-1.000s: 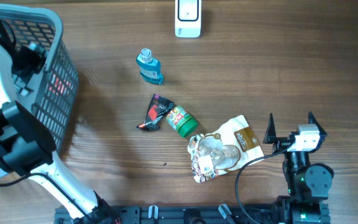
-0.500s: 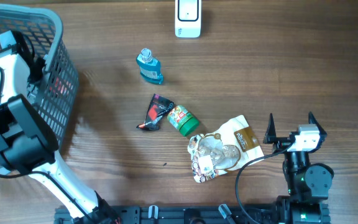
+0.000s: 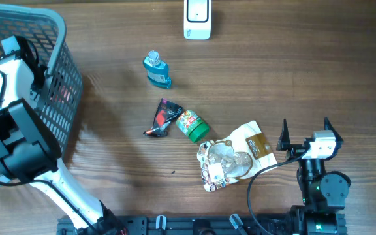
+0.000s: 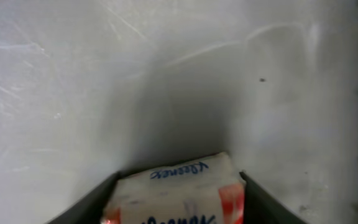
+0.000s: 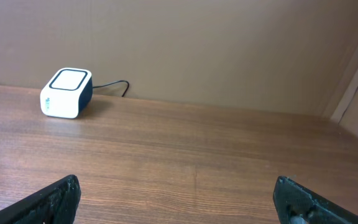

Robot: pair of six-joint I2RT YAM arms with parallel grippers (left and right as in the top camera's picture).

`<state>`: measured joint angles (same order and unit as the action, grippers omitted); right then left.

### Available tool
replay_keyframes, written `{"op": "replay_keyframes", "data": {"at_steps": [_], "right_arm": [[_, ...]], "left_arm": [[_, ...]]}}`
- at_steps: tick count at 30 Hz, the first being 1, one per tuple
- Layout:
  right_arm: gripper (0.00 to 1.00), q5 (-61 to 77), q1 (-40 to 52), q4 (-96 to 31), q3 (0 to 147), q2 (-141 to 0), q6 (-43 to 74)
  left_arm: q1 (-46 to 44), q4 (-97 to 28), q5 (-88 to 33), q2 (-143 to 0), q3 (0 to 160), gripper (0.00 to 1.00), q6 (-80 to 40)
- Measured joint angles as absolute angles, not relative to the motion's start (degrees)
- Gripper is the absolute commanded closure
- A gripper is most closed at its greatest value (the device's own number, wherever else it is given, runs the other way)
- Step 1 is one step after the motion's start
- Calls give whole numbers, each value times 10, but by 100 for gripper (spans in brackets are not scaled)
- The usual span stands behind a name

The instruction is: Scan the item barcode

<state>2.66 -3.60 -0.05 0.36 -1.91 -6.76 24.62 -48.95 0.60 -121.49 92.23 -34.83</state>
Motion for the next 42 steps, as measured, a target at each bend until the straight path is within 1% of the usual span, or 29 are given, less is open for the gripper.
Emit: {"op": "replay_keyframes", "data": {"at_steps": [1,6,13,16,20,24,29,31,34,38,42], "right_arm": [[0,26,-36,-1,4,-19,-68],[0,26,-36,-1,4,-19,-68],[0,26,-36,-1,4,-19,-68],[0,26,-36,-1,4,-19,-68],[0,27,-36,-1,4,-19,-68],[0,26,-36,-1,4,-19,-68],[0,26,-36,-1,4,-19,-68],[0,27,-36,-1,4,-19,-68],[0,26,-36,-1,4,-19,-68],[0,26,-36,-1,4,-19,-68],[0,26,-36,-1,4,-19,-68]], "left_arm": [[246,-489,8,-1215,922,62,-347],[246,-492,8,-1215,921,62,-348],[246,-567,8,-1186,918,62,-349],[249,-617,8,-1121,931,59,-349],[259,-658,8,-995,995,59,-348],[273,-677,8,-846,1059,58,-348],[264,-682,-17,-680,1079,58,-348],[239,-689,-47,-623,1081,57,-348],[188,-703,-93,-585,1084,57,-349],[95,-729,-114,-596,1070,58,-348],[-21,-688,-68,-645,995,60,-348]]}}
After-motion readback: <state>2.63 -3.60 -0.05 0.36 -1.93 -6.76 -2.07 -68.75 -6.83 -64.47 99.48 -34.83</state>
